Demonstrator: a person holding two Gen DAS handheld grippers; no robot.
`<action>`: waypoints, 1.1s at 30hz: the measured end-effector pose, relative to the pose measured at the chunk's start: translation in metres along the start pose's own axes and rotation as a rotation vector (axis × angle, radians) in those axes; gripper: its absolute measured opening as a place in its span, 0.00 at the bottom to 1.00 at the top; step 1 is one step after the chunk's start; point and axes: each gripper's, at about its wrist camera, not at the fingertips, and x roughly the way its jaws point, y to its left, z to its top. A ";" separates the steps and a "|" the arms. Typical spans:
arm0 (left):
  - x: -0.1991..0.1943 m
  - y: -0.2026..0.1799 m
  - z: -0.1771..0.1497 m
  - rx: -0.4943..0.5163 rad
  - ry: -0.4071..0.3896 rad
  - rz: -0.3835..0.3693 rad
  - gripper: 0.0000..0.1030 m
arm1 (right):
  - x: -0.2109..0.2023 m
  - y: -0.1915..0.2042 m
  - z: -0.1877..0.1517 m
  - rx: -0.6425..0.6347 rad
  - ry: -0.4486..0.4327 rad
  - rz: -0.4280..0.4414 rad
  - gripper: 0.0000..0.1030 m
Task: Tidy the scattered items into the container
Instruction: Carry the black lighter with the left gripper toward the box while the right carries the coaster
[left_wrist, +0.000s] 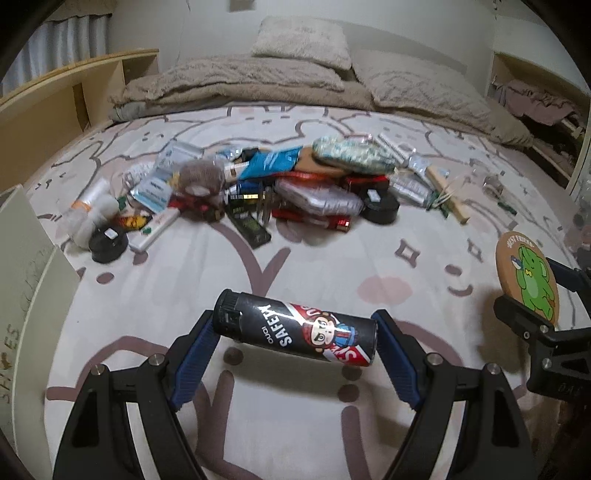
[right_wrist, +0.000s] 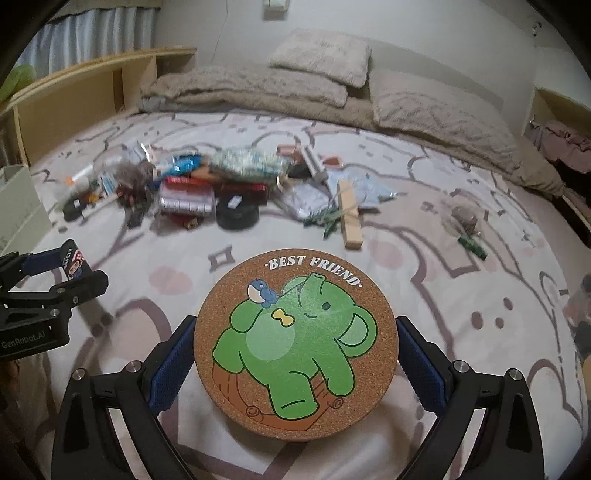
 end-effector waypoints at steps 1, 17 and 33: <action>-0.003 0.001 0.002 0.000 -0.007 0.001 0.80 | -0.004 0.000 0.002 -0.003 -0.012 -0.003 0.97; -0.070 0.009 0.020 0.017 -0.127 0.002 0.80 | -0.058 0.013 0.018 -0.027 -0.134 -0.016 0.97; -0.164 0.026 0.036 0.000 -0.288 -0.006 0.81 | -0.138 0.032 0.045 -0.036 -0.282 -0.020 0.97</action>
